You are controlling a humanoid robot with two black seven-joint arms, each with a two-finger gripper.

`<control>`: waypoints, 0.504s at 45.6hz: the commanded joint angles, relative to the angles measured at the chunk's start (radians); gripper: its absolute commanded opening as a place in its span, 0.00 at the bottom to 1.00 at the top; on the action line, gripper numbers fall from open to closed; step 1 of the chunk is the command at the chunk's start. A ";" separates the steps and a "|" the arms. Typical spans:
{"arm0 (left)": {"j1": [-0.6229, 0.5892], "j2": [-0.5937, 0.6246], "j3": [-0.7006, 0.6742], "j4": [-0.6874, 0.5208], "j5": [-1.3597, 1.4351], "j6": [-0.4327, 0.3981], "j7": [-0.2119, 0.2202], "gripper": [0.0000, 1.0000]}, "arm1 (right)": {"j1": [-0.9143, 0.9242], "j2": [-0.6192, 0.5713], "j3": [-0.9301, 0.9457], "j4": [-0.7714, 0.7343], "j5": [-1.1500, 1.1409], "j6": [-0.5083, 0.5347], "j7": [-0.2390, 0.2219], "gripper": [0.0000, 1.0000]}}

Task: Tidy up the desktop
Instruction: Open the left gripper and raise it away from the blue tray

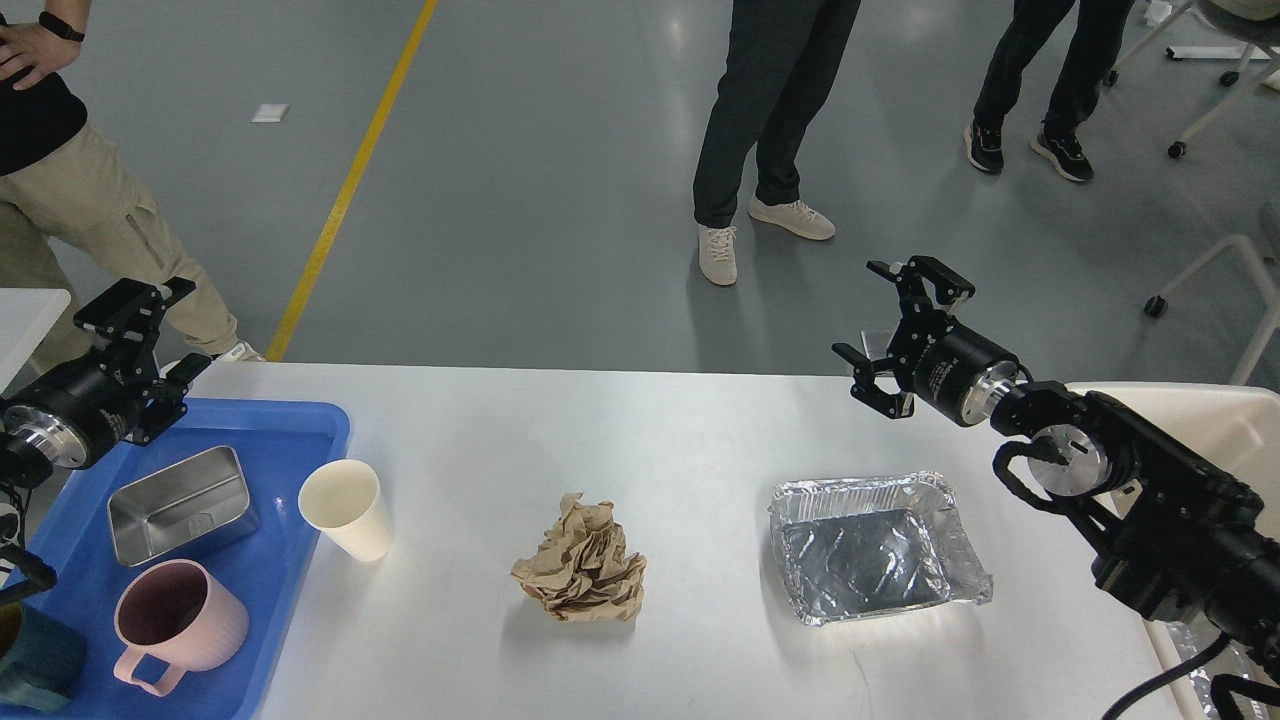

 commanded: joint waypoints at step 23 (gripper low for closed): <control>0.027 -0.042 -0.134 0.024 -0.132 -0.072 0.092 0.97 | 0.002 0.008 -0.001 0.001 -0.001 0.001 0.000 1.00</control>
